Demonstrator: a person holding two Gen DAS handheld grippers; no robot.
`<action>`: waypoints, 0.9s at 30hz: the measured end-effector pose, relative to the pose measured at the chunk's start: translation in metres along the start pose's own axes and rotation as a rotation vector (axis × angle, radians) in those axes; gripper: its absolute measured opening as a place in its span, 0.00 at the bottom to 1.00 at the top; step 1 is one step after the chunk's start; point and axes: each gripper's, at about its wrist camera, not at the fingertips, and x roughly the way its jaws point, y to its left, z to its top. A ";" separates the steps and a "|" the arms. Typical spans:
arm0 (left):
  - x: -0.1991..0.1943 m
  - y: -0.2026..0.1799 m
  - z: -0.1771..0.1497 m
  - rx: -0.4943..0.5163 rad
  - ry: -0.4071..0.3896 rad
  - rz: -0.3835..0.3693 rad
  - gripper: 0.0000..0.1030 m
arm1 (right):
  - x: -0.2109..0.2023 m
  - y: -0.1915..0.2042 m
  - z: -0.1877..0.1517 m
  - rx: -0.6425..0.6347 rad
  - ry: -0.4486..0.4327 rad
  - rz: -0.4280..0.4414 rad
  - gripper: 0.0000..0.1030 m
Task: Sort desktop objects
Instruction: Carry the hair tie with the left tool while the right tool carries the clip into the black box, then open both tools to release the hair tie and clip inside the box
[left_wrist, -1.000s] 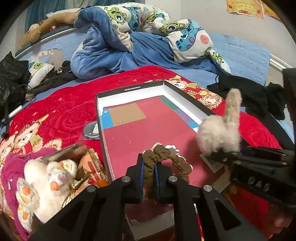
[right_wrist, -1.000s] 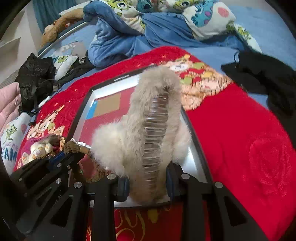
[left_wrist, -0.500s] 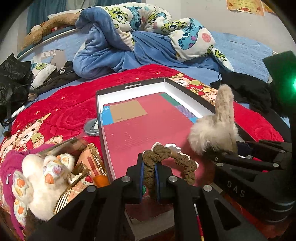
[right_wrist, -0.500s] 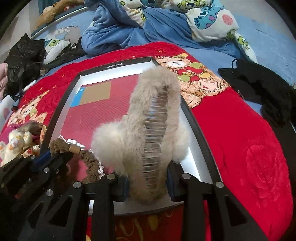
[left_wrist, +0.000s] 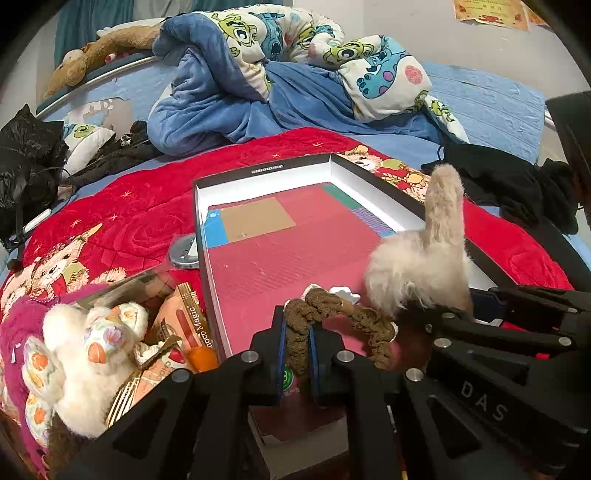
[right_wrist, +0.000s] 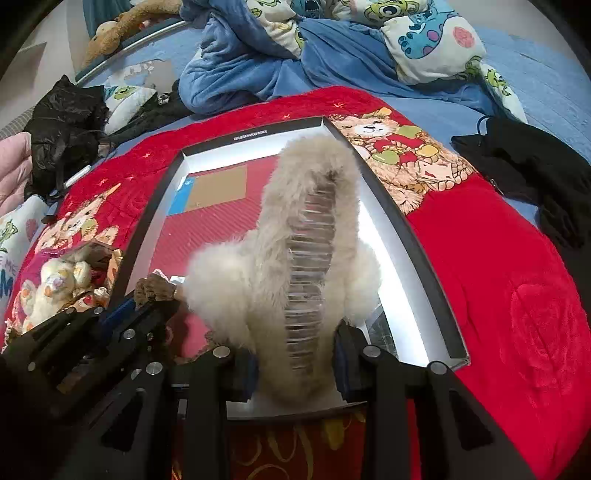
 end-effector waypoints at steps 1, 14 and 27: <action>0.000 0.001 0.000 -0.001 0.000 0.000 0.10 | 0.000 0.000 0.000 0.000 0.000 0.000 0.30; -0.002 0.000 0.001 0.005 -0.008 0.013 0.13 | -0.004 -0.002 0.000 0.003 -0.003 0.041 0.34; -0.018 0.020 0.008 -0.074 -0.073 0.042 0.95 | -0.022 -0.031 -0.002 0.082 -0.056 0.037 0.72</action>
